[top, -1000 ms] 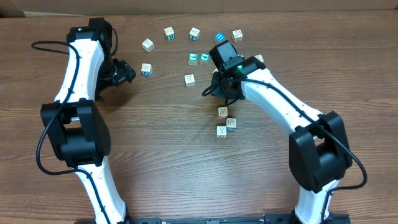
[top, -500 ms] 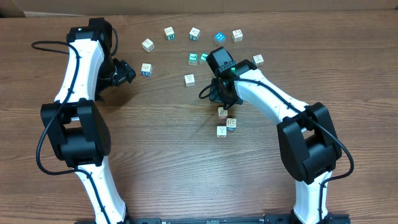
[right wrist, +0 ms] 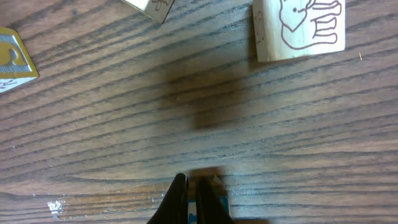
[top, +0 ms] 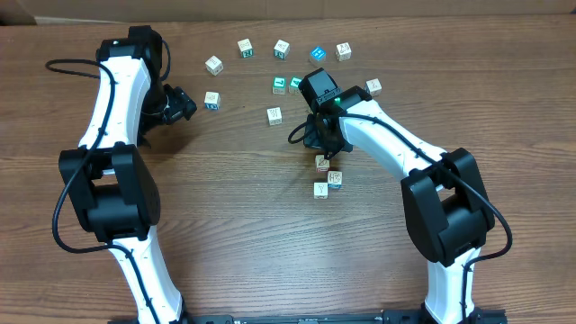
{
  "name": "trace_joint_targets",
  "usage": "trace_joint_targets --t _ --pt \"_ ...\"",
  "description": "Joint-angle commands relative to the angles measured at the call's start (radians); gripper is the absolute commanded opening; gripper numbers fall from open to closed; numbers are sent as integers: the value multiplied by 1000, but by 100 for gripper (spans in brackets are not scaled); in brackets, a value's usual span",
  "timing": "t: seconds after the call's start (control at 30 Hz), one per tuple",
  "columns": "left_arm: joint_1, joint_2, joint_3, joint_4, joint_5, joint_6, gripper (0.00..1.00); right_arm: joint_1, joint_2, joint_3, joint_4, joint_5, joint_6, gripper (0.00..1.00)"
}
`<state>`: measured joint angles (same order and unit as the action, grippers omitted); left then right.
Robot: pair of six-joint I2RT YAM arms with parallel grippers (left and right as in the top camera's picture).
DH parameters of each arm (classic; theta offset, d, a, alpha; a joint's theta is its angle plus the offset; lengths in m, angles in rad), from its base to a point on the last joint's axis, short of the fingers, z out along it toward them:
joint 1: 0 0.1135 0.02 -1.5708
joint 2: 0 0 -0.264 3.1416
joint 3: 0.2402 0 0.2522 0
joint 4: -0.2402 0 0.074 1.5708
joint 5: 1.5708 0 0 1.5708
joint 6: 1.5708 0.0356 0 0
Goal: Form a circle
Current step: 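Move the right gripper up toward the arc's upper right blocks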
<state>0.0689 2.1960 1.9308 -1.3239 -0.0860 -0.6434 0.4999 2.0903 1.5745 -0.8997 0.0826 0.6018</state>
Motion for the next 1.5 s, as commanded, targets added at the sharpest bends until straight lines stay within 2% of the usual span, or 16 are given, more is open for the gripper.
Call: trace_joint_targets --t 0.0,1.47 --pt "-4 3 17 -2 -1 15 99 5 1 -3 -7 13 -7 4" --pt "-4 3 16 -2 -1 16 100 5 1 -3 -102 -17 -4 4"
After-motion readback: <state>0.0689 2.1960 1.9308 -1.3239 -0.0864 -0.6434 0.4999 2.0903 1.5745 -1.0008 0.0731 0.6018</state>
